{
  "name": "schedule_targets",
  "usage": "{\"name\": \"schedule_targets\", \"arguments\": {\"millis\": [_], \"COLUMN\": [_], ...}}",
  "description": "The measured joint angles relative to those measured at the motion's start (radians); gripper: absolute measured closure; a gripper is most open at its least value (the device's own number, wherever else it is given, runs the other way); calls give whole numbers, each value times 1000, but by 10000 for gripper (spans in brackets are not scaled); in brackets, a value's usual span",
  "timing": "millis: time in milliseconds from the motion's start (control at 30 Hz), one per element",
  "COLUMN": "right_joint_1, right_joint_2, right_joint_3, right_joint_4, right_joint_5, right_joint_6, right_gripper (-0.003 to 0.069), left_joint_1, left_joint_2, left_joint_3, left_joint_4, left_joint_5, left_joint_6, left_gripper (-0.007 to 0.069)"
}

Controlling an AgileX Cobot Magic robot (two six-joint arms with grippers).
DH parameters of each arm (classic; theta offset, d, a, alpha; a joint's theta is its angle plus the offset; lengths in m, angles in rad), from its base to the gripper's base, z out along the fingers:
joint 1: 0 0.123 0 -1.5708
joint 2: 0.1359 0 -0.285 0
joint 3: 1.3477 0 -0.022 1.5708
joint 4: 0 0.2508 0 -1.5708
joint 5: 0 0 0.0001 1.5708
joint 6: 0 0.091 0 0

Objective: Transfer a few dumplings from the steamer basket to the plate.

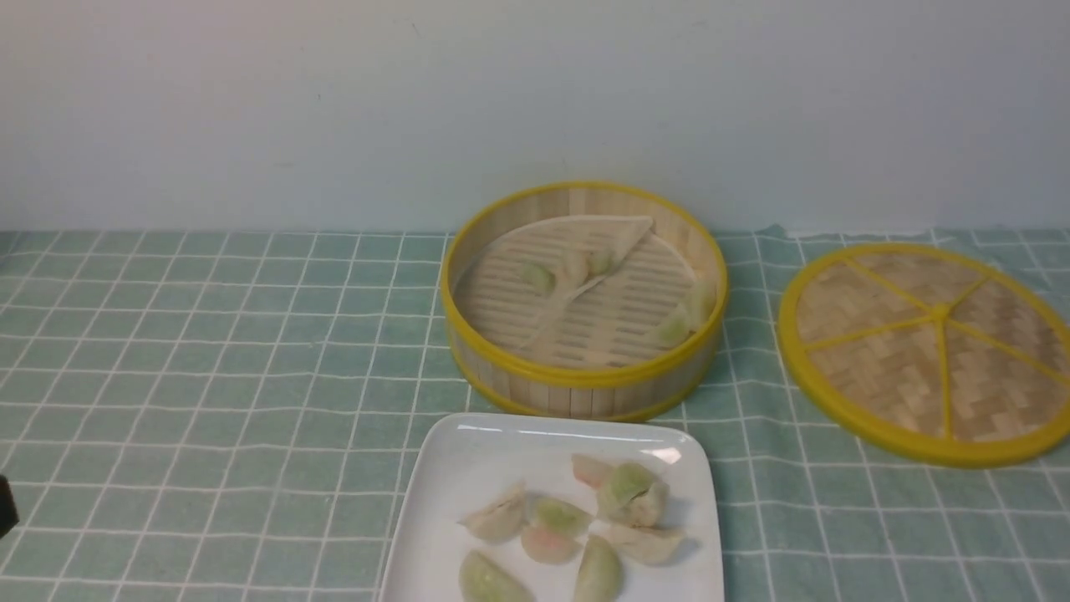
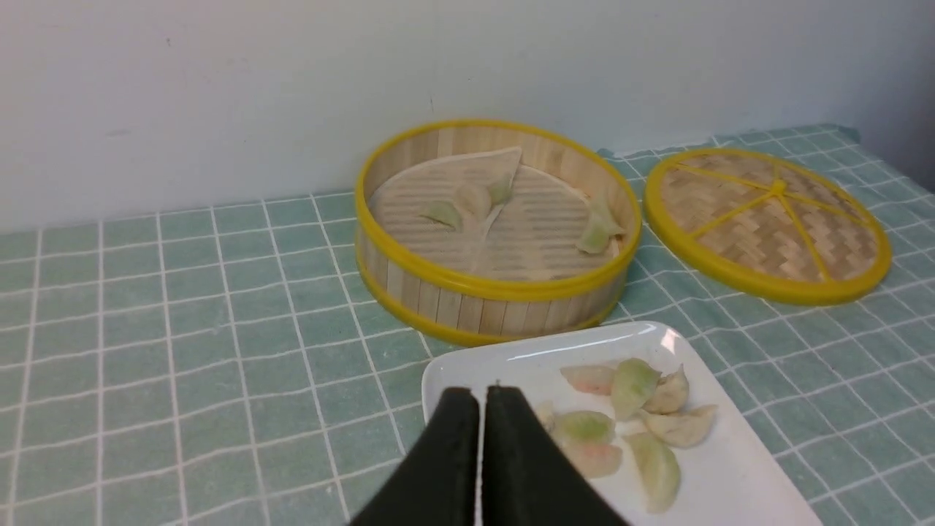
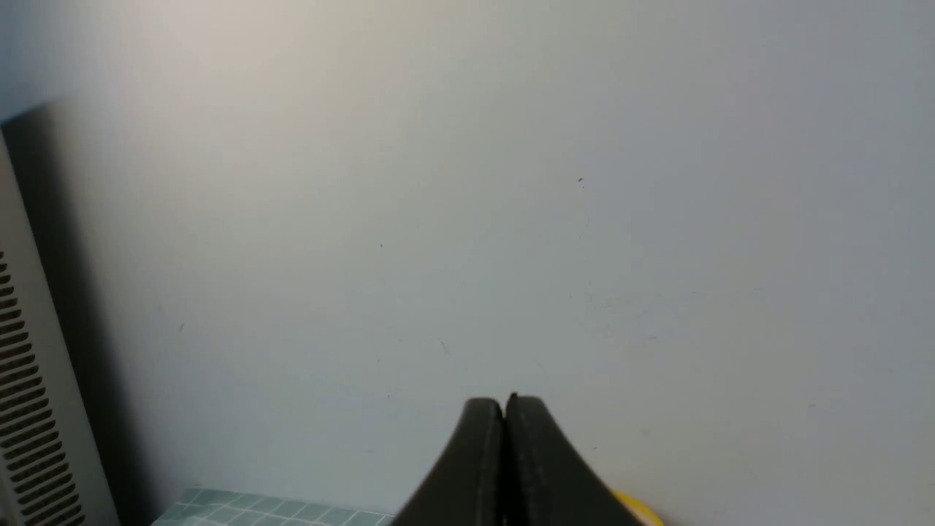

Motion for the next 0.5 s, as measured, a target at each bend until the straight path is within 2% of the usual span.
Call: {"name": "schedule_targets", "arguments": {"millis": [333, 433, 500], "right_joint_1": [0, 0, 0], "right_joint_2": [0, 0, 0], "right_joint_3": [0, 0, 0], "right_joint_4": [0, 0, 0], "right_joint_5": [1, 1, 1], "right_joint_6": [0, 0, 0], "right_gripper": [673, 673, 673], "left_joint_1": [0, 0, 8], "left_joint_2": [-6, -8, -27], "left_joint_3": [1, 15, 86], "left_joint_4": [18, 43, 70], "left_joint_5": [23, -10, -114], "left_joint_6": [9, 17, 55], "left_gripper": [631, 631, 631]}}
